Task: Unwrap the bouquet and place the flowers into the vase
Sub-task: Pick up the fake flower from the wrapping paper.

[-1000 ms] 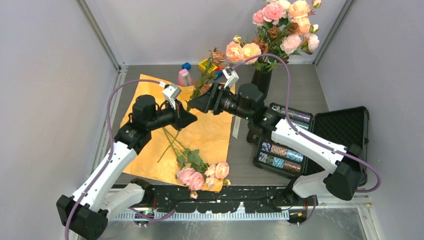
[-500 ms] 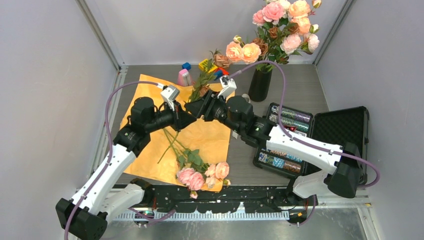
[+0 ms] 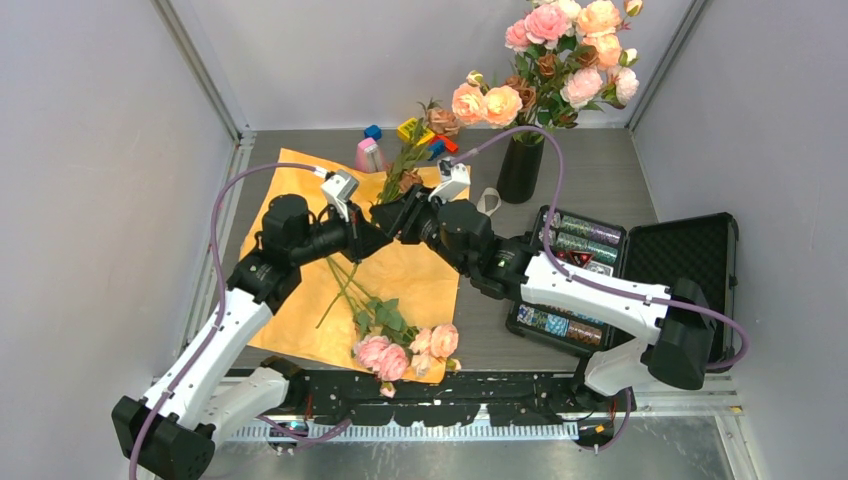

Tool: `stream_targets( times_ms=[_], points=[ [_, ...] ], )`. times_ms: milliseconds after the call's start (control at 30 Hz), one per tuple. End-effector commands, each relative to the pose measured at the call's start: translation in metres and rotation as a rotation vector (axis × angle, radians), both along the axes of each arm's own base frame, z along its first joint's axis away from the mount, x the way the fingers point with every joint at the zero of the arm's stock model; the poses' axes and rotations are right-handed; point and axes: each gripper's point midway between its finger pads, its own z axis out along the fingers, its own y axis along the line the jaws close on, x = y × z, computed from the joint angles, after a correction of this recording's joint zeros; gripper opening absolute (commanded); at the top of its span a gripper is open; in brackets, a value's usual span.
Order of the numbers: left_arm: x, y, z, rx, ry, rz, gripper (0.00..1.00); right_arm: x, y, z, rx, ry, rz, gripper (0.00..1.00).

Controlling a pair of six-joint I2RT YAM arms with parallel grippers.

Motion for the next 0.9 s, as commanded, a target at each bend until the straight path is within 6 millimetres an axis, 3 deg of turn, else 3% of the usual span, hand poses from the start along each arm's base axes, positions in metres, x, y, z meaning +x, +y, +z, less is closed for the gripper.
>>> stream_targets(
  times_ms=[0, 300, 367, 433, 467, 667, 700, 733, 800, 833, 867],
  points=[
    [0.001, -0.002, 0.014, -0.029, -0.058, -0.012, 0.00, 0.015, -0.007, 0.041, 0.100, -0.071, -0.093, 0.41],
    [-0.001, -0.006, 0.011, -0.039, -0.038, -0.036, 0.00, 0.021, -0.005, 0.045, 0.084, -0.092, -0.116, 0.36],
    [-0.001, -0.008, 0.010, -0.042, -0.028, -0.047, 0.00, 0.023, -0.006, 0.044, 0.082, -0.092, -0.123, 0.31],
    [-0.001, -0.009, 0.009, -0.041, -0.020, -0.054, 0.00, 0.023, -0.006, 0.044, 0.085, -0.093, -0.129, 0.17],
    [-0.001, -0.009, 0.009, -0.039, -0.018, -0.054, 0.00, 0.023, -0.007, 0.045, 0.087, -0.096, -0.127, 0.06],
    [0.005, -0.003, 0.002, 0.004, -0.007, -0.016, 0.02, 0.021, -0.012, 0.052, 0.070, -0.163, -0.120, 0.00],
    [0.006, -0.001, 0.002, 0.012, -0.009, -0.006, 0.08, 0.021, -0.014, 0.051, 0.049, -0.177, -0.127, 0.00],
    [0.007, 0.001, 0.002, 0.019, -0.014, 0.010, 0.22, 0.021, -0.017, 0.054, 0.045, -0.189, -0.133, 0.00],
    [0.008, 0.004, 0.003, 0.028, -0.026, 0.031, 0.62, 0.021, -0.025, 0.055, 0.016, -0.218, -0.150, 0.00],
    [0.008, 0.006, 0.004, 0.030, -0.037, 0.039, 0.76, 0.022, -0.029, 0.052, -0.015, -0.233, -0.163, 0.00],
    [0.009, 0.008, 0.005, 0.036, -0.045, 0.046, 0.82, 0.022, -0.034, 0.055, -0.026, -0.246, -0.171, 0.00]
  ],
)
